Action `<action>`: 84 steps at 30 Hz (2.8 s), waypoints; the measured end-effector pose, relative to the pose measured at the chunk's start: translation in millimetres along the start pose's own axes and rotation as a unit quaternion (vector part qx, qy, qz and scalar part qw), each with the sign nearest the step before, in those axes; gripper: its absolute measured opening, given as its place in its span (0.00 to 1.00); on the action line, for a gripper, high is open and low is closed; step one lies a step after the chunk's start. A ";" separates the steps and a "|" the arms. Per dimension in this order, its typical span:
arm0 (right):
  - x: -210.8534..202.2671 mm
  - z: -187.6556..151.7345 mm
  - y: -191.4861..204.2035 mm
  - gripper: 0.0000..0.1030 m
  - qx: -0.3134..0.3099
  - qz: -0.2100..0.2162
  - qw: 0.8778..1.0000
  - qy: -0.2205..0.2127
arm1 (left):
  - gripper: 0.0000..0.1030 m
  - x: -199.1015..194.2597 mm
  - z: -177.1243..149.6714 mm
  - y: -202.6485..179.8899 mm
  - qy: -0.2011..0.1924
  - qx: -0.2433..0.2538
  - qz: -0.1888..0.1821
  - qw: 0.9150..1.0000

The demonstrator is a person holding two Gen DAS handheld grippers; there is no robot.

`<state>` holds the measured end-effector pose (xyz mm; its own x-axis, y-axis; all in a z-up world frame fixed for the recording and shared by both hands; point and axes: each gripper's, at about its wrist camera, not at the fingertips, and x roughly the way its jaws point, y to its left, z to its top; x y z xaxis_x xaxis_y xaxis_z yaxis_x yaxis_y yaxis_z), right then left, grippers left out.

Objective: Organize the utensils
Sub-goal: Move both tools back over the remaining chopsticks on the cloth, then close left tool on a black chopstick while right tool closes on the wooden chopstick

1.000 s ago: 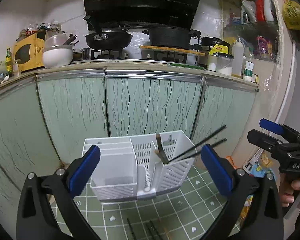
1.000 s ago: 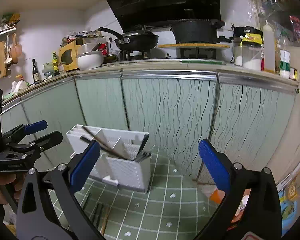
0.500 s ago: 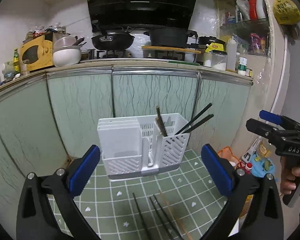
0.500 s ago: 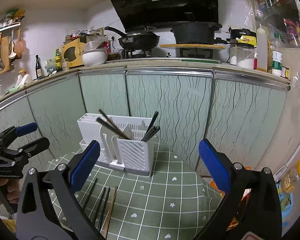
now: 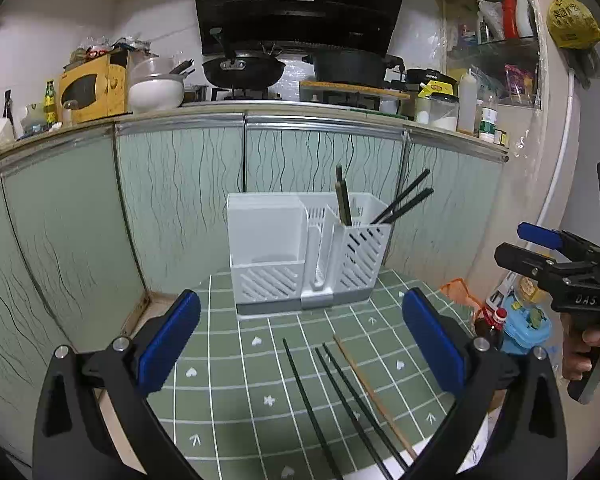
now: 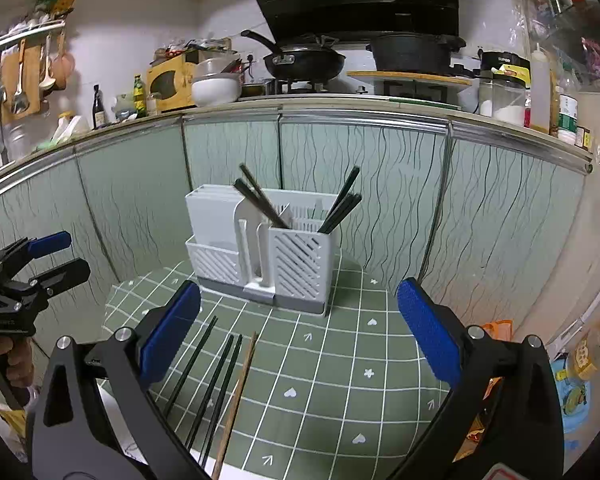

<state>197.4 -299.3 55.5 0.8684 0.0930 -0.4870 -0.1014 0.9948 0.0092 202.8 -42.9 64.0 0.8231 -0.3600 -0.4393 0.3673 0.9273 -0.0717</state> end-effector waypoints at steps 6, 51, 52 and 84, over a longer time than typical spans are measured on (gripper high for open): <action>1.9 -22.3 5.0 0.92 -0.003 -0.003 1.000 0.015 | 0.95 -6.3 -22.6 5.3 0.007 0.004 0.006 1.000; 21.6 -118.3 37.7 0.92 -0.019 0.002 0.998 0.052 | 0.95 3.8 -113.7 3.0 0.025 0.014 0.042 0.999; 22.9 -122.6 38.3 0.92 -0.018 0.006 0.998 0.057 | 0.95 5.3 -119.8 1.5 0.028 0.014 0.038 0.999; 69.1 -197.6 69.8 0.43 -0.054 0.035 0.988 0.141 | 0.23 60.7 -194.7 -39.9 0.110 0.048 0.036 0.992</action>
<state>154.4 -231.6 -150.1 0.6896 0.1301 -0.7124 -0.2204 0.9748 -0.0353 153.8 -81.8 -134.2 0.7385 -0.2529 -0.6250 0.3599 0.9318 0.0482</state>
